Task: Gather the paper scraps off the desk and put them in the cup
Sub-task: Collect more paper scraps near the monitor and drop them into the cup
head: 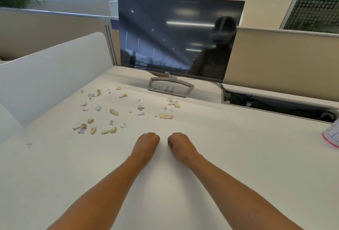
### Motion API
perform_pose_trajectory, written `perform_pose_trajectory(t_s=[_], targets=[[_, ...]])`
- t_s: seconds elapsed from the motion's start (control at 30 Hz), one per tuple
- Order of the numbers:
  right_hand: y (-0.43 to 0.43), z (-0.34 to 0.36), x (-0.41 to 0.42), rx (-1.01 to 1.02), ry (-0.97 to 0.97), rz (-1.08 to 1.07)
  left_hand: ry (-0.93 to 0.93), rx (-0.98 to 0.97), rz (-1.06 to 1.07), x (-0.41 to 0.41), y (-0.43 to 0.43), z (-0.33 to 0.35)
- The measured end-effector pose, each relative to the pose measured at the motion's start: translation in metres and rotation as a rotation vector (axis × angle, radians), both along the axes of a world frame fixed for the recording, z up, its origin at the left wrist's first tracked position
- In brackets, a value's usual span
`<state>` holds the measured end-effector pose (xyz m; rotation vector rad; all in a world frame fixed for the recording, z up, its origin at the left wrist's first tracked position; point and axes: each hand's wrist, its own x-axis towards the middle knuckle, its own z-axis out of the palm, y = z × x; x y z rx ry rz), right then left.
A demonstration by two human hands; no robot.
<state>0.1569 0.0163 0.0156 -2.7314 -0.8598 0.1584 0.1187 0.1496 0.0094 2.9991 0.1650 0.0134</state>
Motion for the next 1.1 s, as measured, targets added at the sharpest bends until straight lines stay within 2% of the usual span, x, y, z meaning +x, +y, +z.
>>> perform_pose_trajectory(t_s=[0.37,0.67,1.1], targets=[[-0.119,0.026,-0.002,0.089,0.004,-0.115,-0.119,-0.239,-0.126,-0.009,-0.124,0.017],[-0.249,0.043,0.007,0.136,-0.005,-0.238,-0.198,-0.532,-0.008,0.013,-0.251,0.038],[-0.417,0.075,0.055,0.175,-0.005,-0.508,-0.166,-0.775,0.004,0.096,-0.423,0.083]])
